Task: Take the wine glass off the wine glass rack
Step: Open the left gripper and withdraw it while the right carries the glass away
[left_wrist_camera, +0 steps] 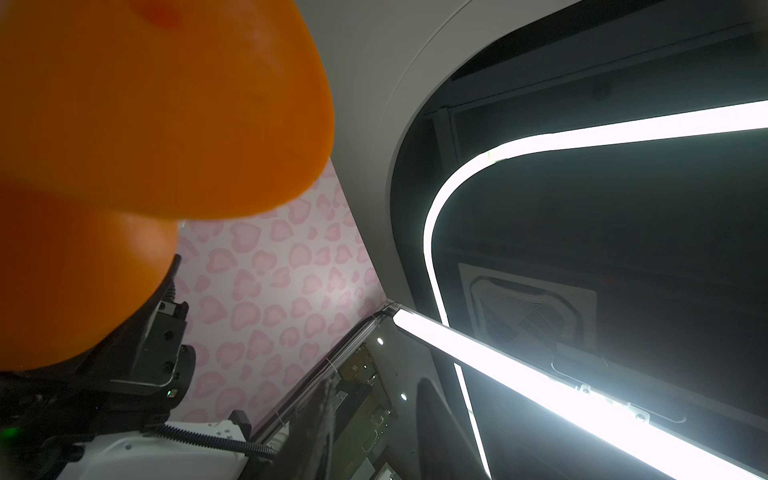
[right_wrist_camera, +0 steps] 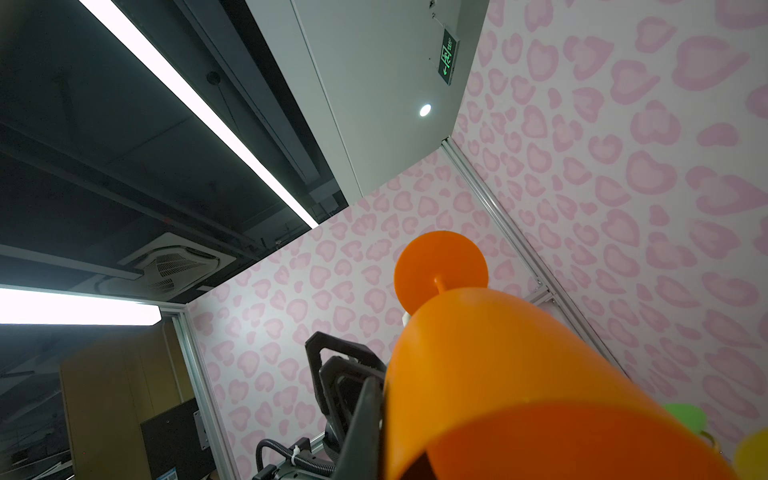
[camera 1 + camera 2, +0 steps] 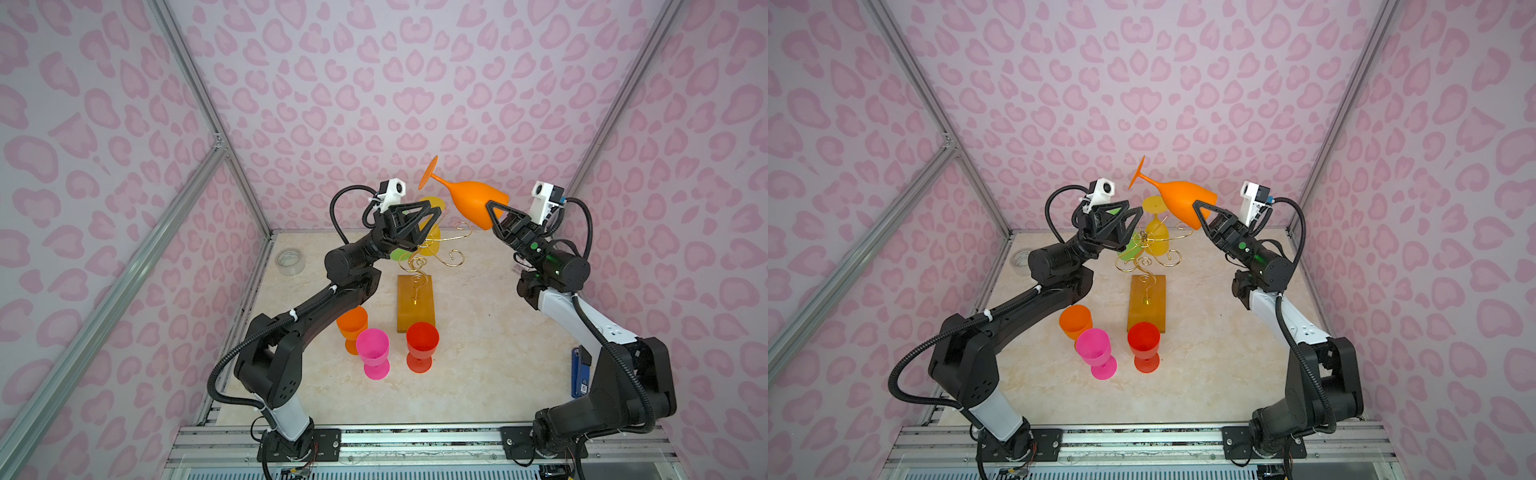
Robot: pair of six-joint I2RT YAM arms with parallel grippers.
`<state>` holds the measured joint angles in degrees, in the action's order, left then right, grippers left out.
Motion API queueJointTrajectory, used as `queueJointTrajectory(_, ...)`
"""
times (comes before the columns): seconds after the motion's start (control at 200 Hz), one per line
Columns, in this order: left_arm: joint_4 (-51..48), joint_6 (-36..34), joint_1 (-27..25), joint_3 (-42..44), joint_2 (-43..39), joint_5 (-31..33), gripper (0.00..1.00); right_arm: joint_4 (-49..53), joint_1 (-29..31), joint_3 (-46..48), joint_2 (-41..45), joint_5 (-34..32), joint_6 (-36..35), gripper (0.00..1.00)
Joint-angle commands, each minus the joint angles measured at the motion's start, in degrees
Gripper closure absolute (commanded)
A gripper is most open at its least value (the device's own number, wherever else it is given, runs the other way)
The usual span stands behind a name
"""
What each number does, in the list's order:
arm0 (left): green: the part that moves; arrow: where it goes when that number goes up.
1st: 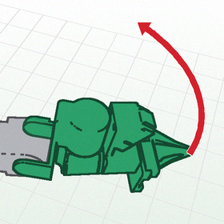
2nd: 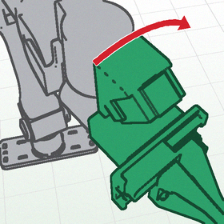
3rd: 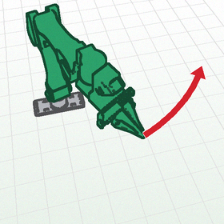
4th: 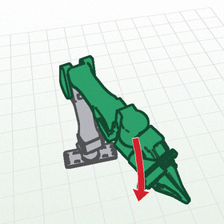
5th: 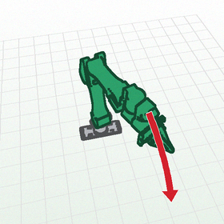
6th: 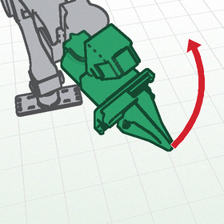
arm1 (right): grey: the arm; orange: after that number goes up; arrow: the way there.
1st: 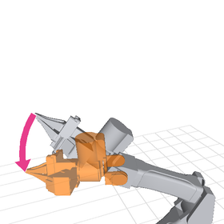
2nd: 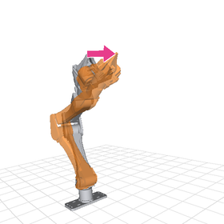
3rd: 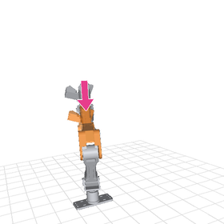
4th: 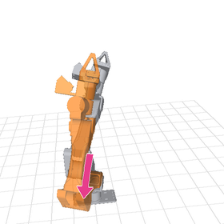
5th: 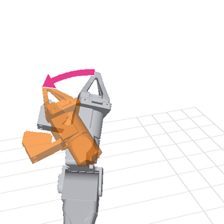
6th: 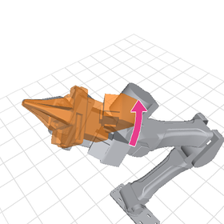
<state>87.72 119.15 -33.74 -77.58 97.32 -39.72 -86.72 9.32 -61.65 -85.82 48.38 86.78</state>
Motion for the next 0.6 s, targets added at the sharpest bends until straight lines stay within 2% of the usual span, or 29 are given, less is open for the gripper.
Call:
queueJointTrajectory(0.0, -0.7, -4.8, -0.2, 0.1, -1.9, -3.5, 0.65, 4.3, -0.9, -0.8, 0.9, 0.7, -2.2, 1.00)
queueJointTrajectory(0.08, -4.4, -9.0, -0.3, 1.5, -3.9, -5.5, 0.60, 16.0, -1.6, -1.2, 4.3, 1.6, -10.1, 1.00)
queueJointTrajectory(0.13, -7.5, -12.5, -0.3, 2.1, -5.5, -6.9, 0.59, 27.4, -1.7, -1.2, 7.7, 0.7, -17.1, 1.00)
queueJointTrajectory(0.195, -12.3, -17.5, -0.3, 2.3, -7.4, -8.5, 0.57, 45.5, -1.8, -2.9, 12.2, -1.6, -29.6, 1.00)
queueJointTrajectory(0.275, -21.6, -25.2, -0.3, 2.2, -10.3, -10.6, 0.55, 69.1, -1.7, -7.4, 16.4, -7.0, -44.9, 1.00)
queueJointTrajectory(0.36, -33.2, -35.1, -0.2, 1.8, -13.6, -11.2, 0.53, 89.5, -1.8, -13.0, 19.2, -15.4, -56.3, 1.00)
queueJointTrajectory(0.47, -49.0, -48.5, -0.1, 0.9, -17.7, -9.8, 0.52, 107.4, -2.8, -18.7, 20.8, -25.6, -63.0, 1.00)
queueJointTrajectory(0.595, -67.2, -63.4, -0.1, -1.8, -22.9, -4.3, 0.48, 117.6, -6.7, -20.4, 22.6, -30.2, -64.9, 1.00)
